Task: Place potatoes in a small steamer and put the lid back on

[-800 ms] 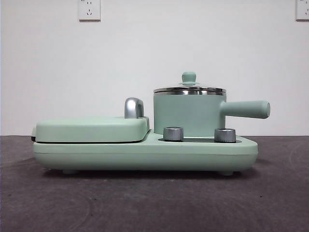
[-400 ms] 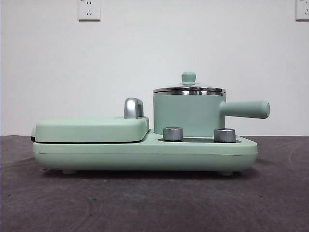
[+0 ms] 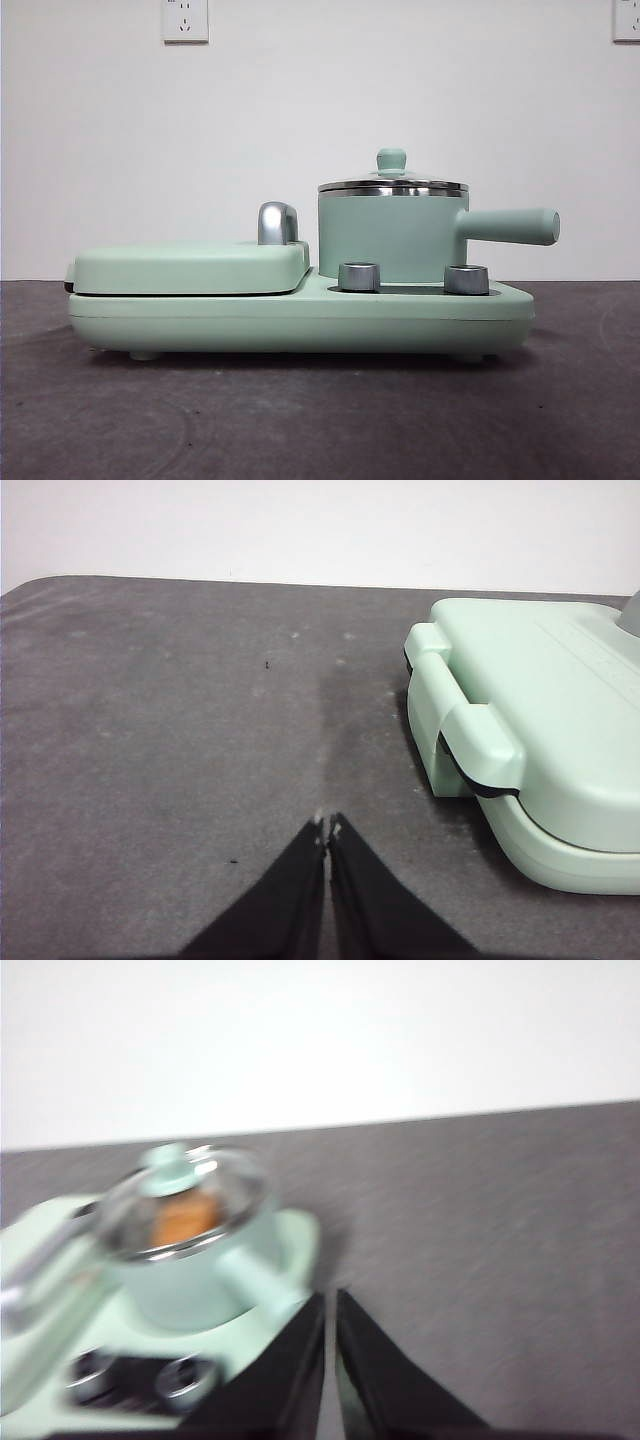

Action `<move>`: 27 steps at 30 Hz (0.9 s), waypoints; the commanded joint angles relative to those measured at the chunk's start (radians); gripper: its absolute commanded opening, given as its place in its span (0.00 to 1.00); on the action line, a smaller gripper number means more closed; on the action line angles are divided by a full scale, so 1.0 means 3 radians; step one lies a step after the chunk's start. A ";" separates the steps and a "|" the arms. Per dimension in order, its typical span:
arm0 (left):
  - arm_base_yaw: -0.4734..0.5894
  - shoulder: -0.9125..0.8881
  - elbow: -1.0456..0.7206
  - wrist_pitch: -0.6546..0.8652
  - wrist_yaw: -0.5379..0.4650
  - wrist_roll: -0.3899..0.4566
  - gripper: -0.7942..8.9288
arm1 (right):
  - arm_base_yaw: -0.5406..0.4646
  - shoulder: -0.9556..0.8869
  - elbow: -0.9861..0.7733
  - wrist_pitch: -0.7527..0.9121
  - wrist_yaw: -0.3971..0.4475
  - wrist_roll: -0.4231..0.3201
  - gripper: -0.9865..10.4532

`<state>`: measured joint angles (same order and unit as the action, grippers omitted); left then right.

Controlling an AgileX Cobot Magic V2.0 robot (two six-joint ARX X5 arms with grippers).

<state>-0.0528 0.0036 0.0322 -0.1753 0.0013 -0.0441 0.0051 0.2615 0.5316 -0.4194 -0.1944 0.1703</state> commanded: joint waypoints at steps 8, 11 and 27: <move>0.0004 -0.0001 -0.0065 0.0050 -0.0008 0.0032 0.09 | -0.0089 -0.0467 -0.1241 0.0895 0.0923 -0.0352 0.10; 0.0004 -0.0001 -0.0065 0.0050 -0.0008 0.0032 0.09 | -0.0092 -0.0581 -0.1420 0.0896 0.1016 -0.0360 0.10; 0.0004 -0.0001 -0.0064 0.0050 -0.0008 0.0032 0.09 | -0.0092 -0.0860 -0.1734 0.0830 0.0989 -0.0515 0.10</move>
<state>-0.0528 0.0036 0.0322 -0.1753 0.0013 -0.0441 -0.0216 0.0055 0.0193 -0.1677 0.1043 0.0395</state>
